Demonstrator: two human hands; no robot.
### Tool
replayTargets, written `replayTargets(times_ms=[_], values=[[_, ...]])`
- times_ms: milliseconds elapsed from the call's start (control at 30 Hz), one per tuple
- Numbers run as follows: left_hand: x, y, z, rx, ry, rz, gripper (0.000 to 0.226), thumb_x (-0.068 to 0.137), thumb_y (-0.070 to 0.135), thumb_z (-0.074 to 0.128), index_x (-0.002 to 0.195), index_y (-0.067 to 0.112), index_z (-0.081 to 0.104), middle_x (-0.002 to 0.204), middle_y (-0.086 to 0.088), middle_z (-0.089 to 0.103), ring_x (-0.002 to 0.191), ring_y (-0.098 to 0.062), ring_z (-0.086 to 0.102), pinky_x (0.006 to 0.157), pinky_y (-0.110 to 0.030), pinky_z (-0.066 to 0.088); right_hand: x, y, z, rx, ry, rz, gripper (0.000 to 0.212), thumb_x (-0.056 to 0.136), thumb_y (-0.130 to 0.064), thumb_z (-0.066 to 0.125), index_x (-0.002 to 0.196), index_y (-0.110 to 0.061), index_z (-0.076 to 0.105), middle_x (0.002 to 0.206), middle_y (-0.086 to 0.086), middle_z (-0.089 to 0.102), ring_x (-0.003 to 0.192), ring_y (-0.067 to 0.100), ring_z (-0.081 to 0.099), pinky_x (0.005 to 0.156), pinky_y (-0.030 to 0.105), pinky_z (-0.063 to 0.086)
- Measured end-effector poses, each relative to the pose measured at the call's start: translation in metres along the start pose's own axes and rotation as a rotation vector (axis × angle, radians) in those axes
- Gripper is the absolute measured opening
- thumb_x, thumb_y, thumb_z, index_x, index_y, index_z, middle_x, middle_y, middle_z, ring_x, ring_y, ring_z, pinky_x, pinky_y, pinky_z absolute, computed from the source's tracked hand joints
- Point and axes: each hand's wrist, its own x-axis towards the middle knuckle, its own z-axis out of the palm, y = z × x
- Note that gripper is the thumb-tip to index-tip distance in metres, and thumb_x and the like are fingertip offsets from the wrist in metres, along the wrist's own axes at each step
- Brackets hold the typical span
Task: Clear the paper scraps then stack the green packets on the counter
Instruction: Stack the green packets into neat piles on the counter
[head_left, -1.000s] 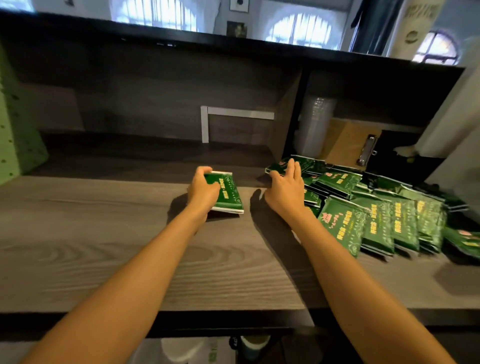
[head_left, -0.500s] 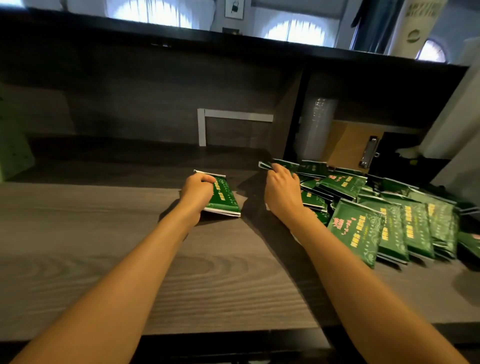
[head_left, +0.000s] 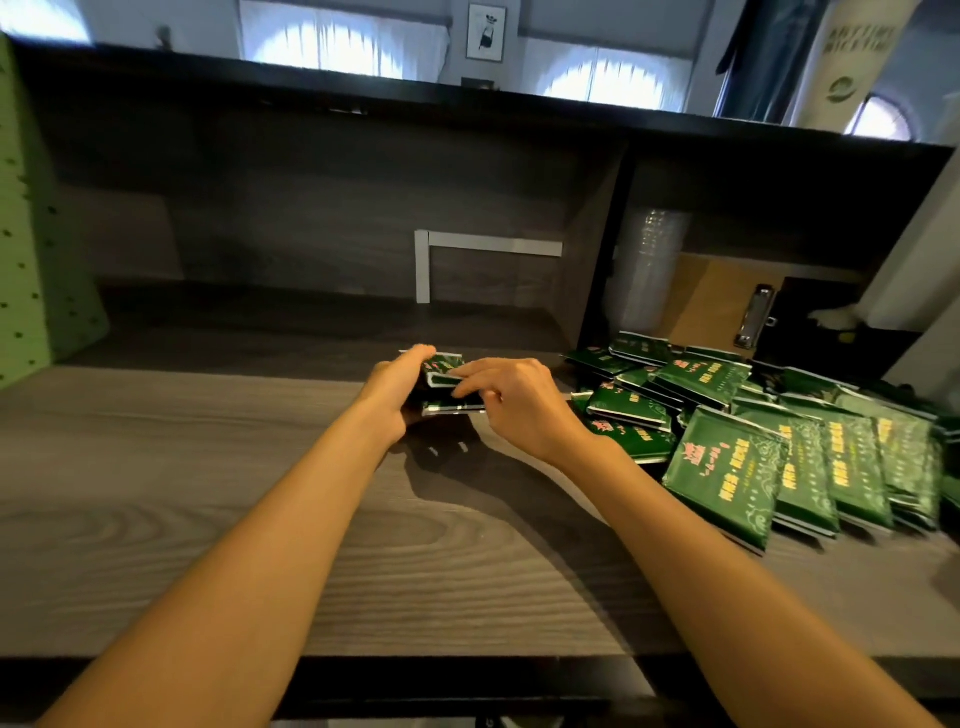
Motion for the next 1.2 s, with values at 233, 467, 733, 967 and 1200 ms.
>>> replayTargets(times_ms=[233,467,733,967,1200], values=[[0.0,-0.001,-0.002,0.179,0.04,0.134,0.026,0.092,-0.001,0.051,0.118,-0.004,0.056,0.114,-0.022,0.063,0.087,-0.027,0.061,0.079,-0.037,0.048,0.003,0.01,-0.012,0.024,0.026,0.227,0.022,0.079,-0.001,0.049,0.085,-0.009,0.068,0.089,0.008,0.071,0.089,0.028,0.064,0.081,0.042,0.051],[-0.012,-0.003,0.001,0.259,-0.022,0.125,0.025,0.096,0.01,0.048,0.118,0.001,0.055,0.109,-0.016,0.064,0.094,-0.026,0.062,0.076,-0.034,0.048,-0.007,0.052,-0.012,-0.5,-0.204,0.679,0.053,0.098,-0.03,0.04,0.143,-0.007,0.029,0.155,0.018,0.013,0.145,0.035,0.001,0.114,0.055,0.002],[-0.018,-0.007,0.002,0.309,-0.047,0.124,0.024,0.096,0.012,0.048,0.117,0.004,0.055,0.103,-0.014,0.065,0.081,-0.021,0.062,0.06,-0.026,0.048,-0.006,0.074,-0.012,-0.563,-0.412,0.706,0.054,0.101,-0.04,0.023,0.148,-0.013,0.026,0.159,0.01,-0.003,0.145,0.03,-0.013,0.112,0.055,-0.013],[-0.022,-0.005,0.002,0.294,-0.038,0.12,0.025,0.096,0.012,0.049,0.119,0.005,0.053,0.102,-0.012,0.064,0.086,-0.022,0.062,0.071,-0.031,0.049,-0.004,0.068,-0.009,-0.528,-0.305,0.557,0.048,0.1,-0.023,0.03,0.144,-0.003,0.032,0.155,0.01,0.02,0.147,0.025,-0.003,0.112,0.055,-0.011],[-0.022,-0.005,0.003,0.298,-0.034,0.108,0.027,0.096,0.013,0.049,0.121,0.005,0.053,0.111,-0.015,0.065,0.087,-0.023,0.063,0.068,-0.031,0.049,0.002,0.067,-0.005,-0.628,-0.383,0.642,0.052,0.101,-0.038,0.023,0.143,-0.01,0.037,0.159,0.012,-0.003,0.145,0.029,-0.016,0.112,0.053,-0.016]])
